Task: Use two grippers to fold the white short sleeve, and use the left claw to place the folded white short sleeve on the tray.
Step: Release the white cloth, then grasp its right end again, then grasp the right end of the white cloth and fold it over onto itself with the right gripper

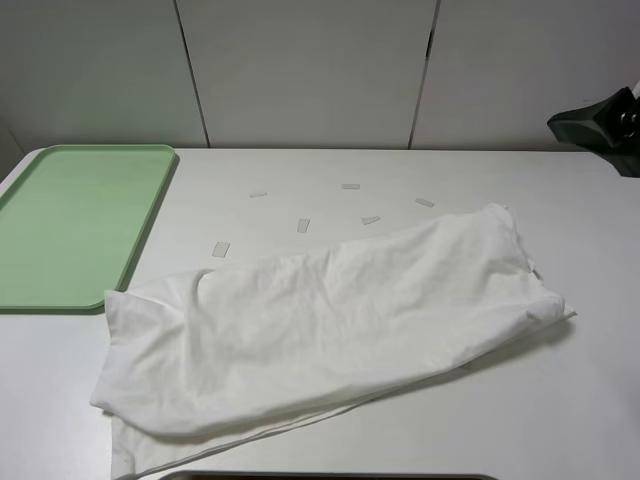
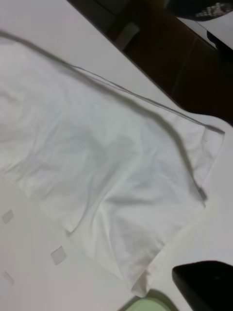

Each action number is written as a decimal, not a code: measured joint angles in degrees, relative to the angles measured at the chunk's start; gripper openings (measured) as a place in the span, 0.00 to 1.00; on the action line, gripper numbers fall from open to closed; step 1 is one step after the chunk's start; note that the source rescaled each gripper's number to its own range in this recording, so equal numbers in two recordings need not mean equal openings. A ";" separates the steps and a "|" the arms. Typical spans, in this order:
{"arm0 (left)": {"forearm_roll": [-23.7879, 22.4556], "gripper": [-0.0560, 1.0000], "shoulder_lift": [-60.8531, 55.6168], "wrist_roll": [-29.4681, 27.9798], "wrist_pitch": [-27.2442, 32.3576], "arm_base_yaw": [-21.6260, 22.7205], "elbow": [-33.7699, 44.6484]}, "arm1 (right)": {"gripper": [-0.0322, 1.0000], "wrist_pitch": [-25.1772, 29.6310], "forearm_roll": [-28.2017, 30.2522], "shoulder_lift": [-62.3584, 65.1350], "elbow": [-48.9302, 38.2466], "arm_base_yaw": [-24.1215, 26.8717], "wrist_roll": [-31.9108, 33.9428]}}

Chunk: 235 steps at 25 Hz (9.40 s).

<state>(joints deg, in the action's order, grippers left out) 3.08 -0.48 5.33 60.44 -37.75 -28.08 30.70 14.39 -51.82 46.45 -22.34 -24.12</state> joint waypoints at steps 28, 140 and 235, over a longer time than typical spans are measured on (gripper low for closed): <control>-0.57 1.00 0.00 -0.17 0.00 32.24 0.00 | 1.00 8.83 -27.10 0.00 0.00 0.00 5.83; -0.68 1.00 0.00 -0.19 0.00 32.24 0.00 | 0.97 0.88 -26.88 -56.09 5.85 25.48 -10.08; -0.68 1.00 0.00 -0.19 -0.06 32.24 0.00 | 0.17 16.01 18.84 -43.82 6.67 -15.18 63.22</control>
<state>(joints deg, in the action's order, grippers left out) 2.40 -0.48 5.14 60.37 -5.51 -28.08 46.72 33.23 -95.64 53.12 -37.52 39.10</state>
